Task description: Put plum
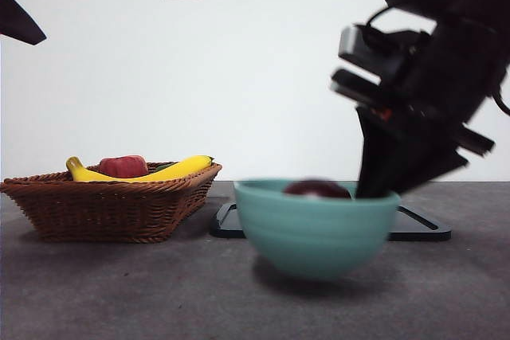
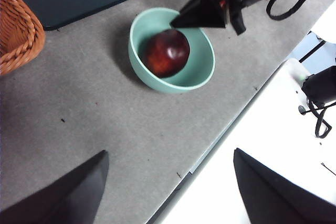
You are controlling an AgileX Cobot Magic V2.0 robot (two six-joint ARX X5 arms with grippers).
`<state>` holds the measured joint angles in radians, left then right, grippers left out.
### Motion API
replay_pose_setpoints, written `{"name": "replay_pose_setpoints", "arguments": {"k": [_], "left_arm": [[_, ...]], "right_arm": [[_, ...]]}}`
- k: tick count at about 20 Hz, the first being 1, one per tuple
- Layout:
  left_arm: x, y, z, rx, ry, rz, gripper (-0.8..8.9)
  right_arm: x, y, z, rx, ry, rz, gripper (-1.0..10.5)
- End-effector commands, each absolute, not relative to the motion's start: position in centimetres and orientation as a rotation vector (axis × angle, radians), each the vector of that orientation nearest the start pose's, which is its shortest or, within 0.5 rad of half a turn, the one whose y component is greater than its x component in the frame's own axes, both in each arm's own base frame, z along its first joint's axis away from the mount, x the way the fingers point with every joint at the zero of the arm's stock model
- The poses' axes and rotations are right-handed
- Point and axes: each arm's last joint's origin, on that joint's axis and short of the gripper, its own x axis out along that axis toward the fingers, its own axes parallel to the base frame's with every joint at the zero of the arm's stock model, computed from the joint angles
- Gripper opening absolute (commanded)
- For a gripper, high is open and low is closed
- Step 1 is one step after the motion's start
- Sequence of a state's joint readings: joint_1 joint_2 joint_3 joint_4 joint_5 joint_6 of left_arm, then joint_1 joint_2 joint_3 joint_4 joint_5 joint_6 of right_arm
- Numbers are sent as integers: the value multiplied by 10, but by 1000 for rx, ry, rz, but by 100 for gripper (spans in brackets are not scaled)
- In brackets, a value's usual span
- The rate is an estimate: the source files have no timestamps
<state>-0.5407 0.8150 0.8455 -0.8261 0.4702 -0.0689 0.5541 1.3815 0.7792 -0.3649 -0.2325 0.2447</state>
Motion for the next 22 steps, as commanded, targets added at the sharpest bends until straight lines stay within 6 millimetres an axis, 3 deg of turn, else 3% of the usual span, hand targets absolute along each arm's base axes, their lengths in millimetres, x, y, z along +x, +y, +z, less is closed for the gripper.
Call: {"name": "replay_pose_setpoints", "arguments": {"k": [1, 6, 10, 16, 22], "left_arm": [[121, -89, 299, -26, 842, -936, 374], [121, -89, 299, -26, 841, -936, 374], [121, -89, 299, -26, 841, -936, 374], [121, -88, 299, -26, 843, -936, 374], [121, -88, 299, -26, 844, -936, 374]], "right_arm": [[228, 147, 213, 83, 1006, 592, 11], [252, 137, 237, 113, 929, 526, 11], [289, 127, 243, 123, 919, 464, 11], [354, 130, 219, 111, 975, 411, 11], [371, 127, 203, 103, 985, 391, 11]]}}
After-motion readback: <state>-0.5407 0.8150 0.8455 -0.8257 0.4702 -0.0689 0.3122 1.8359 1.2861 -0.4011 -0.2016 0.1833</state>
